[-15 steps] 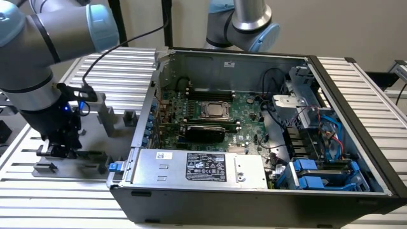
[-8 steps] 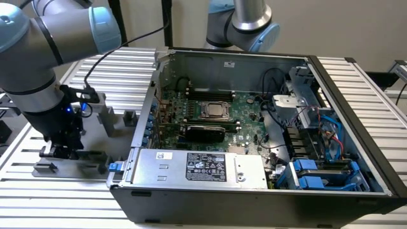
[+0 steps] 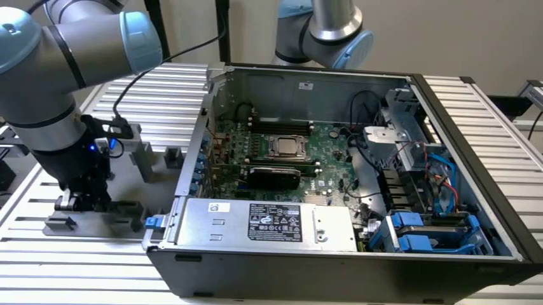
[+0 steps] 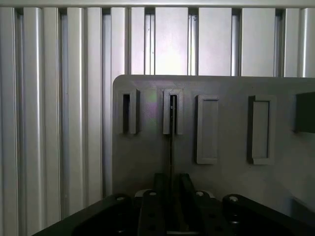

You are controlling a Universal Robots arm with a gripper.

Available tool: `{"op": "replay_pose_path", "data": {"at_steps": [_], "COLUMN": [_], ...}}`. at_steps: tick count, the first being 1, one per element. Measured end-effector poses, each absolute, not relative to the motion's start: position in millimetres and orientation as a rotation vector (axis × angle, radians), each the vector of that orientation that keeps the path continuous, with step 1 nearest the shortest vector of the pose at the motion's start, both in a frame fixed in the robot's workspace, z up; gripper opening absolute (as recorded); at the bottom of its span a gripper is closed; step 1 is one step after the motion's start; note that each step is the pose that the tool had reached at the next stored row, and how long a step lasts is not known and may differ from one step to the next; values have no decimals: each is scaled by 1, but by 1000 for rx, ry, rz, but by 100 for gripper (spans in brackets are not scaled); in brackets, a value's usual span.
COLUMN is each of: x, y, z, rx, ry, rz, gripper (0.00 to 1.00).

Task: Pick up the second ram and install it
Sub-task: 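Pick up the second ram and move it above second insertion slot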

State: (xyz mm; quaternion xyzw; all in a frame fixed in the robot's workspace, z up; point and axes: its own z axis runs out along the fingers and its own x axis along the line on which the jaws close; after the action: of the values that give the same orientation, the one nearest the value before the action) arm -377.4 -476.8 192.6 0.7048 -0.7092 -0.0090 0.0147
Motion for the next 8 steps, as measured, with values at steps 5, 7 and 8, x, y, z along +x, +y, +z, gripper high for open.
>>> {"op": "replay_pose_path", "data": {"at_steps": [5,7,8], "x": [-377,-377,-377], "y": [-477,-477,-477], "z": [192,192,192], "rx": [2193,2193,2193], "ry": [-2207,-2207,-2207], "rz": [-27,-27,-27], "gripper": [18,18,18]}}
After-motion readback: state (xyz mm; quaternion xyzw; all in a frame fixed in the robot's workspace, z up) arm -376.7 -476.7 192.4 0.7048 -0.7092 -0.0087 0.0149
